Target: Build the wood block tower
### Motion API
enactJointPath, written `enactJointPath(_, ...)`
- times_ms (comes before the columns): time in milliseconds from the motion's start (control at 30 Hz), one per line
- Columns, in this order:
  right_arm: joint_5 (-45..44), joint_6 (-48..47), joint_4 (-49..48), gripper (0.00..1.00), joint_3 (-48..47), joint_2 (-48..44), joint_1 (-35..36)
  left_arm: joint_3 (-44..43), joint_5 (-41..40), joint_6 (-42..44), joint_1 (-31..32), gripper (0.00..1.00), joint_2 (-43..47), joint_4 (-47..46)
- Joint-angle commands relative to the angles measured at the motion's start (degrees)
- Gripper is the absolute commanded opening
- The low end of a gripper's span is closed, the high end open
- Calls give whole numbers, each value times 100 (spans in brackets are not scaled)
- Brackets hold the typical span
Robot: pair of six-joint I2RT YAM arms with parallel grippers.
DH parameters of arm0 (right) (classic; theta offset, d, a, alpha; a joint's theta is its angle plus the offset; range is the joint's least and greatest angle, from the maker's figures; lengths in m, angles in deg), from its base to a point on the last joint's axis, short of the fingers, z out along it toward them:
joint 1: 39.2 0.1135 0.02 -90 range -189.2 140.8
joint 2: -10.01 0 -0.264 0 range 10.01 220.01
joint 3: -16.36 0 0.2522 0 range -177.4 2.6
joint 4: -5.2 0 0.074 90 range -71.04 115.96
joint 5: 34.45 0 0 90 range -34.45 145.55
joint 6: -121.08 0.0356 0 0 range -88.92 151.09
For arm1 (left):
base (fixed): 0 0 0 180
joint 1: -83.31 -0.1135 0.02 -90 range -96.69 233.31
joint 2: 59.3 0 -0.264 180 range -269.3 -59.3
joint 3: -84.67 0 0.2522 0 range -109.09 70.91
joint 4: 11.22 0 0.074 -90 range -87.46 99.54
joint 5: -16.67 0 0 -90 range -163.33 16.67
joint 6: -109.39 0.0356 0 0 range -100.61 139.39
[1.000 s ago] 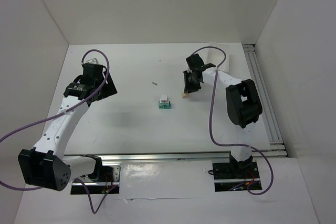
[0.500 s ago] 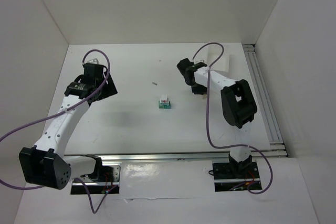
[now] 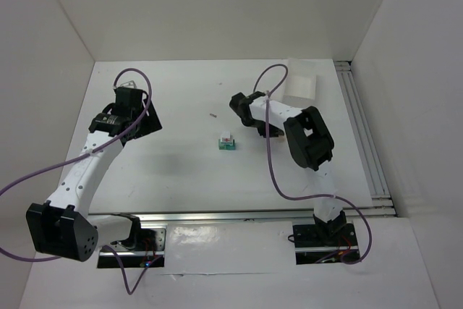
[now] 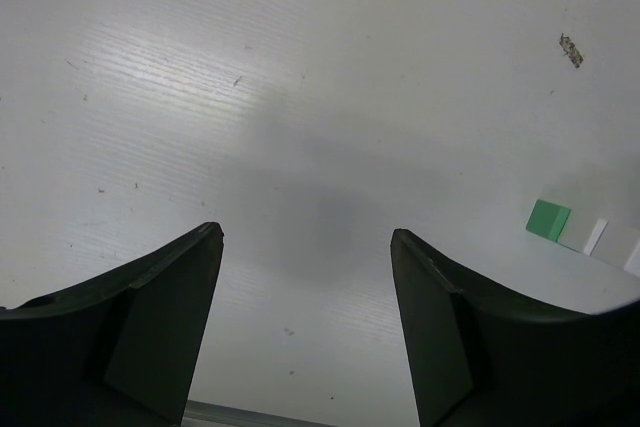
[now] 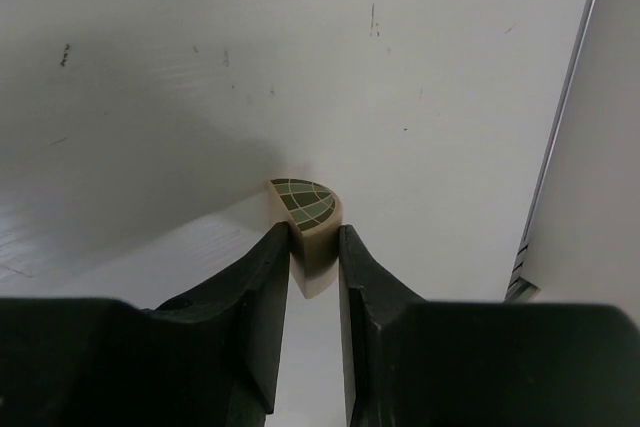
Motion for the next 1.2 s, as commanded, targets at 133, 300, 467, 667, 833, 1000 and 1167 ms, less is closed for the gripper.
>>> enactJointPath(133,-25,273,367,34,-460,565,210,-103,9,8,-32,81,-9,-118)
enactJointPath(300,98,159,244,41,-512,566,210,-103,9,8,-32,81,-9,-118)
enactJointPath(467,151,158,244,41,-635,628,210,-50,9,8,-32,81,-9,-118)
enactJointPath(667,-85,220,358,23,-750,680,262,-50,-43,8,-32,81,43,-118)
enactJointPath(833,-342,396,587,19,-671,628,262,2,-44,8,-32,81,43,-118)
enactJointPath(1000,-779,632,911,16,-381,505,149,2,8,8,-32,81,43,-118)
enactJointPath(1167,-1079,878,1097,16,93,452,-36,2,61,8,-32,81,-9,-223)
